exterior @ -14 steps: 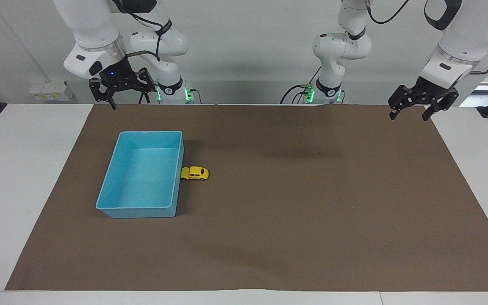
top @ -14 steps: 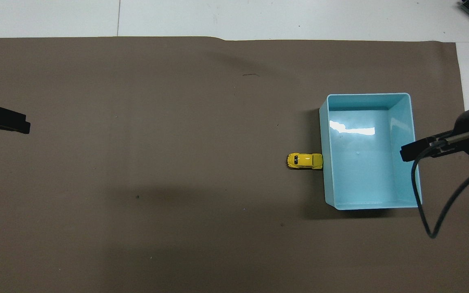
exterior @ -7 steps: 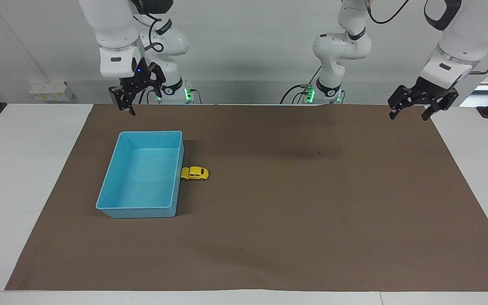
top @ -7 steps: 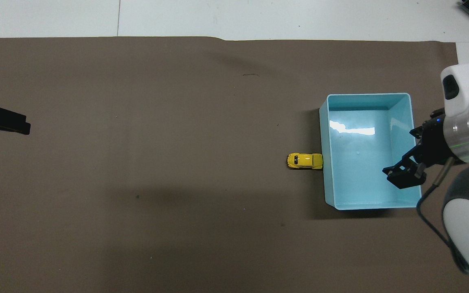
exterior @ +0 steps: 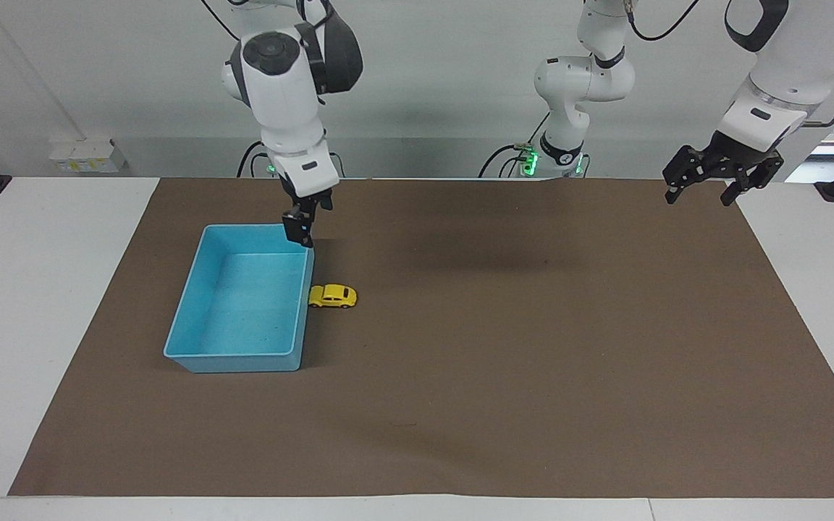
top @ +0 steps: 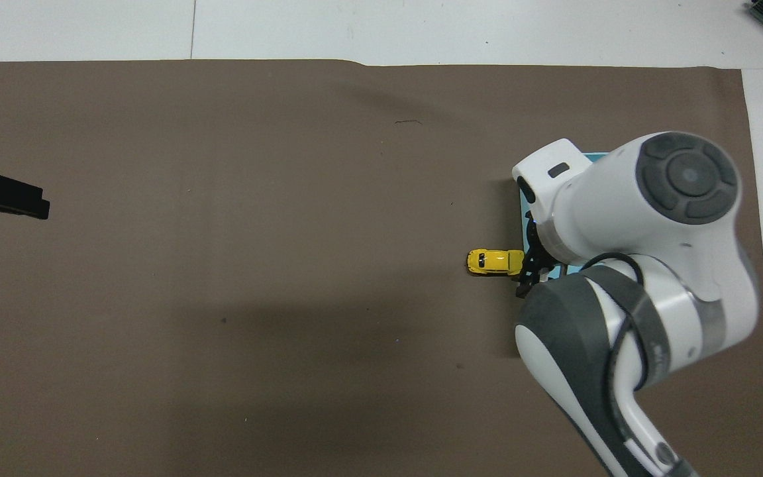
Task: Wind up and store yellow beetle car
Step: 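Reach the right gripper down to the yellow car beside the bin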
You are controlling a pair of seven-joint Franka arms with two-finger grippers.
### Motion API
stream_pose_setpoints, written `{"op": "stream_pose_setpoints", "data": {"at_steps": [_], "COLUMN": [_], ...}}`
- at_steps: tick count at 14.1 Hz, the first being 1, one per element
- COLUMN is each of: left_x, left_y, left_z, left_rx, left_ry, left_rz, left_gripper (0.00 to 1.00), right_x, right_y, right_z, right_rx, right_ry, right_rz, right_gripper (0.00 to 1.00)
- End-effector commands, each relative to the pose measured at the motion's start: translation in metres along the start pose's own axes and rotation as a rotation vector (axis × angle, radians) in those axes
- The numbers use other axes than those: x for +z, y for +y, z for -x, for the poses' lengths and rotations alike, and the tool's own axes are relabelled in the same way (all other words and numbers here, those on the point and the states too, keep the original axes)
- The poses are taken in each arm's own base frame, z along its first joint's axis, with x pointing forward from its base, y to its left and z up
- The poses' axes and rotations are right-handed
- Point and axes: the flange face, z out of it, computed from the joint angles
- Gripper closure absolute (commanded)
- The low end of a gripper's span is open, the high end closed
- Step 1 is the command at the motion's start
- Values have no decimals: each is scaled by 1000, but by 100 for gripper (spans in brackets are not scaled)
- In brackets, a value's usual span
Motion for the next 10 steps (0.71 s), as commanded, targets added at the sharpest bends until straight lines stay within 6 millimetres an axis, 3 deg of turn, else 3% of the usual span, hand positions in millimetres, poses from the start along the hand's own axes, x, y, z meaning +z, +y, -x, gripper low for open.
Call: {"op": "stream_pose_setpoints", "data": {"at_steps": [1, 6, 10], "left_x": [-2, -2, -2], "left_y": [-2, -2, -2], "left_z": [8, 8, 8], "left_rx": [-8, -8, -8], "left_ry": [-3, -3, -3], "left_rz": [16, 16, 16], "left_gripper": [0, 0, 0], "right_x": [41, 100, 184], "right_y": [4, 14, 1], "right_z": [0, -5, 13], "right_rx": [-99, -201, -245], "right_ry": [16, -12, -3], "right_rz": [22, 32, 31], "right_gripper": [0, 0, 0]}}
